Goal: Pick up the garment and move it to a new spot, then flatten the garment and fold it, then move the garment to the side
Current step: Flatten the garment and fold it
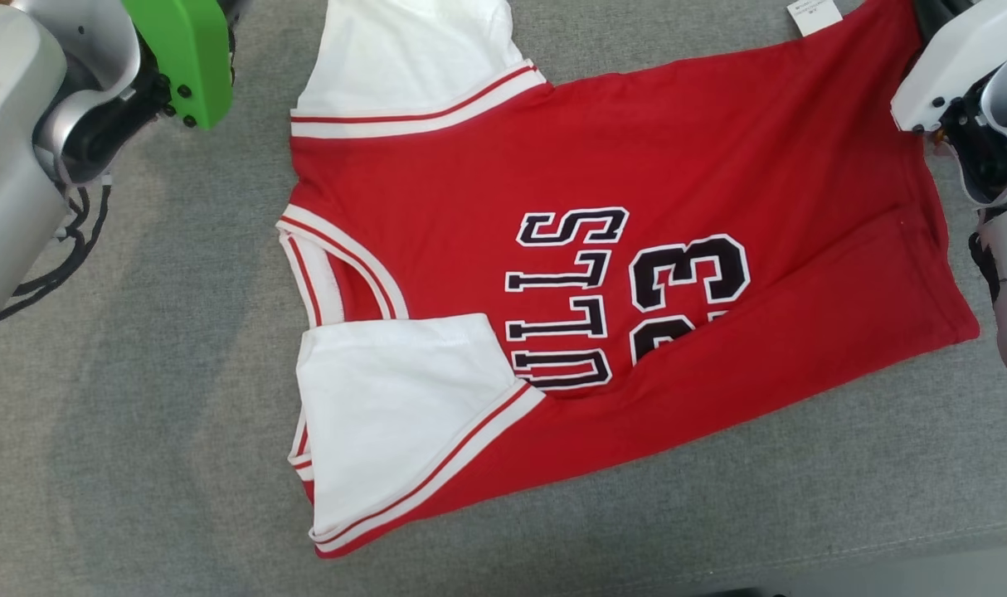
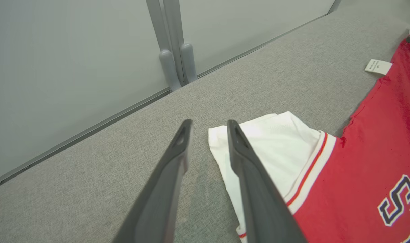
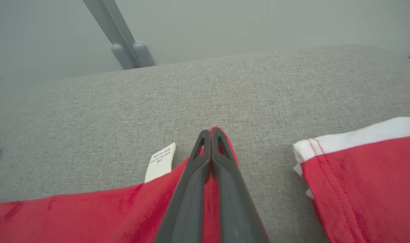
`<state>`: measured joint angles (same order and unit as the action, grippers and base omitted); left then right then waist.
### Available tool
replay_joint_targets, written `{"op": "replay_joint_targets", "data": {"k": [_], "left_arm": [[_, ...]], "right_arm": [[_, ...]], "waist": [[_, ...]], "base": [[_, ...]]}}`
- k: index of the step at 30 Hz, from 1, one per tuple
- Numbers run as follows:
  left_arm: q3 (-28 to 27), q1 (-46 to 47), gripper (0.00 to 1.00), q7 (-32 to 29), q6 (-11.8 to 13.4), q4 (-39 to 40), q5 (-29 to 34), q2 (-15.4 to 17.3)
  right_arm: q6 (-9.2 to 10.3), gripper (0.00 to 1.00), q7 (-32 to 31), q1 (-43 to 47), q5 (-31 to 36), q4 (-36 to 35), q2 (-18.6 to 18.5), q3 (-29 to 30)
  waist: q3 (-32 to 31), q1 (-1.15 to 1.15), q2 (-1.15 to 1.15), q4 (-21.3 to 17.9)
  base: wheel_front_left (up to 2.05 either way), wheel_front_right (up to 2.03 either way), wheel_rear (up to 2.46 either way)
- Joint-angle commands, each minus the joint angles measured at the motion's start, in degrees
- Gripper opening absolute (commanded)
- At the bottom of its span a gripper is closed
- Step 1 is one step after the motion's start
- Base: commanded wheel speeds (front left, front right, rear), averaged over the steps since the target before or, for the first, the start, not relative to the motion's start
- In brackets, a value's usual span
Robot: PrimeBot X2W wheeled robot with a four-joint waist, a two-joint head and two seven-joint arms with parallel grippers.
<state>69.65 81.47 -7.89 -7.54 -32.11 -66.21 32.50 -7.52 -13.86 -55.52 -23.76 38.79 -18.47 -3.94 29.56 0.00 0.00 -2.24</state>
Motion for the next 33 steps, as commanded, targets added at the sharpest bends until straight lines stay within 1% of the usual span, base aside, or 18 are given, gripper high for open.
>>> {"op": "replay_joint_targets", "data": {"k": [1,10,12,15,21,22,23,24,26,30,33], "left_arm": [[0.4,1.3,1.0,-1.2,0.1,-0.8,-0.4,0.3],[2.0,4.4,1.0,-4.2,0.1,-6.7,-0.1,-0.1],[2.4,4.7,1.0,-4.4,0.1,-7.6,0.7,-0.1],[2.7,4.9,1.0,-4.3,0.1,-8.3,0.3,-0.3],[3.2,5.5,1.0,-6.3,0.1,-8.7,0.9,0.4],[3.3,5.6,0.78,-6.4,0.1,-9.2,1.1,0.5],[3.4,5.6,0.62,-6.6,0.1,-9.6,1.3,0.6],[3.4,5.7,0.37,-6.7,0.1,-9.9,1.4,0.6],[3.5,5.4,0.0,-7.5,0.1,-10.2,0.6,0.5],[3.8,4.9,0.0,-9.1,0.1,-9.7,0.0,1.0],[3.6,6.0,0.0,-6.4,0.1,-8.7,1.1,1.4]], "right_arm": [[0.05,0.0,-0.3,-0.6,-0.6,-0.6,0.4,-0.7],[0.06,0.0,-0.4,-2.8,-2.7,-3.2,1.3,-4.0],[0.06,0.0,-0.3,-2.9,-3.1,-3.4,1.3,-4.2],[0.06,0.0,0.0,-2.9,-3.6,-3.5,1.1,-4.5],[0.06,0.0,0.7,-2.5,-4.4,-3.3,0.9,-4.7],[0.06,0.0,0.8,-2.5,-4.5,-3.2,1.0,-4.8],[0.06,0.0,0.9,-2.5,-4.6,-3.1,1.1,-4.9],[0.06,0.0,0.9,-2.6,-4.7,-3.1,1.3,-5.0],[0.06,0.0,1.0,-2.8,-4.9,-2.9,1.4,-5.1],[0.06,0.0,1.3,-3.3,-5.0,-2.4,1.0,-5.3],[0.06,0.0,1.6,-3.7,-5.1,-2.1,0.6,-5.3]], "waist": [[1.8,0.0,0.0,-1.5],[6.4,0.0,0.0,-5.9],[7.0,0.0,0.0,-6.5],[7.6,0.0,0.0,-7.1],[8.6,0.0,0.0,-7.7],[8.7,0.0,0.0,-7.8],[8.9,0.0,0.0,-7.8],[9.0,0.0,0.0,-7.9],[9.1,0.0,0.0,-8.1],[9.2,0.0,0.0,-7.9],[8.9,0.0,0.0,-7.5]], "base": [[0.0,0.0,0.0],[0.0,0.0,0.0],[0.0,0.0,0.0],[0.0,0.0,0.0],[0.0,0.0,0.0],[0.0,0.0,0.0],[0.0,0.0,0.0],[0.0,0.0,0.0],[0.0,0.0,0.0],[0.0,0.0,0.0],[0.0,0.0,0.0]]}}
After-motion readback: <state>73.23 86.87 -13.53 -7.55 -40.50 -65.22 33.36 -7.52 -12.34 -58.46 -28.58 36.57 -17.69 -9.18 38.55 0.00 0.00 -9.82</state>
